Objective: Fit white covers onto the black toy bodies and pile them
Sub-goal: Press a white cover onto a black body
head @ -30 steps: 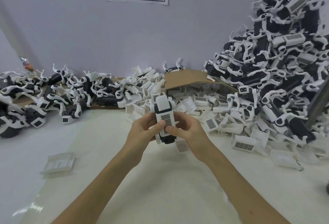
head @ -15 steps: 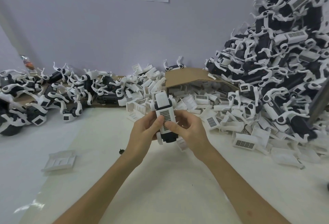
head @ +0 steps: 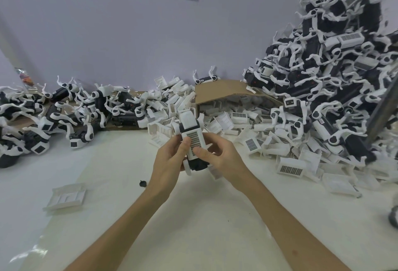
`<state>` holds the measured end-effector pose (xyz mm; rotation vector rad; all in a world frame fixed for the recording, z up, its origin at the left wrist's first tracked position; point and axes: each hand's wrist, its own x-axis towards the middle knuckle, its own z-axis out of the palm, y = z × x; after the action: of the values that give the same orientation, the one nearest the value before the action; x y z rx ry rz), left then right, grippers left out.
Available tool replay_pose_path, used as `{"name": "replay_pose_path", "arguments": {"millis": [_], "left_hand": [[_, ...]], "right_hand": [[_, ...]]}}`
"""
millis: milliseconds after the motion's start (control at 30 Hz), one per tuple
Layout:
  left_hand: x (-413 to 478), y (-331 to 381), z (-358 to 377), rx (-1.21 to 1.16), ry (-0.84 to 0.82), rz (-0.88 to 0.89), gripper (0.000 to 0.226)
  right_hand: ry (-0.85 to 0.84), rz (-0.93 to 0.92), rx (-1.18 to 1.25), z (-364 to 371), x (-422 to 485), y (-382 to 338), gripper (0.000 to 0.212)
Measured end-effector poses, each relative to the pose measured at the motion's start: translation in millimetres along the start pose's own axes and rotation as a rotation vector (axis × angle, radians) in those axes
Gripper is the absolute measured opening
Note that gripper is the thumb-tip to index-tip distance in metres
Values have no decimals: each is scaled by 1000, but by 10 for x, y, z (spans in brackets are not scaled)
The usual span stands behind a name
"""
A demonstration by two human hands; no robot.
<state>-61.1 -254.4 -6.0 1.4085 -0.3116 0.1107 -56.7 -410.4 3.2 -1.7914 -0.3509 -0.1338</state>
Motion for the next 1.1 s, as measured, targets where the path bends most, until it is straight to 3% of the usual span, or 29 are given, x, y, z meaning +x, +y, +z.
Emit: {"name": "replay_pose_path", "arguments": {"millis": [133, 300, 400, 600, 933, 1100], "left_hand": [[30, 12, -38, 8, -67, -49, 20], [40, 18, -73, 2, -83, -56, 35], [43, -8, -81, -5, -62, -56, 28], [32, -26, -63, 36, -35, -54, 20], [27, -1, -73, 31, -16, -19, 21], [17, 7, -54, -25, 1, -93, 22]], "right_hand": [[-6, -15, 9, -9, -8, -10, 32], [-52, -32, 61, -32, -2, -3, 40], [-78, -9, 153, -43, 3, 17, 36], [-62, -7, 95, -33, 10, 23, 35], [-26, -108, 112, 2, 0, 5, 36], [-24, -83, 146, -14, -4, 36, 39]]}}
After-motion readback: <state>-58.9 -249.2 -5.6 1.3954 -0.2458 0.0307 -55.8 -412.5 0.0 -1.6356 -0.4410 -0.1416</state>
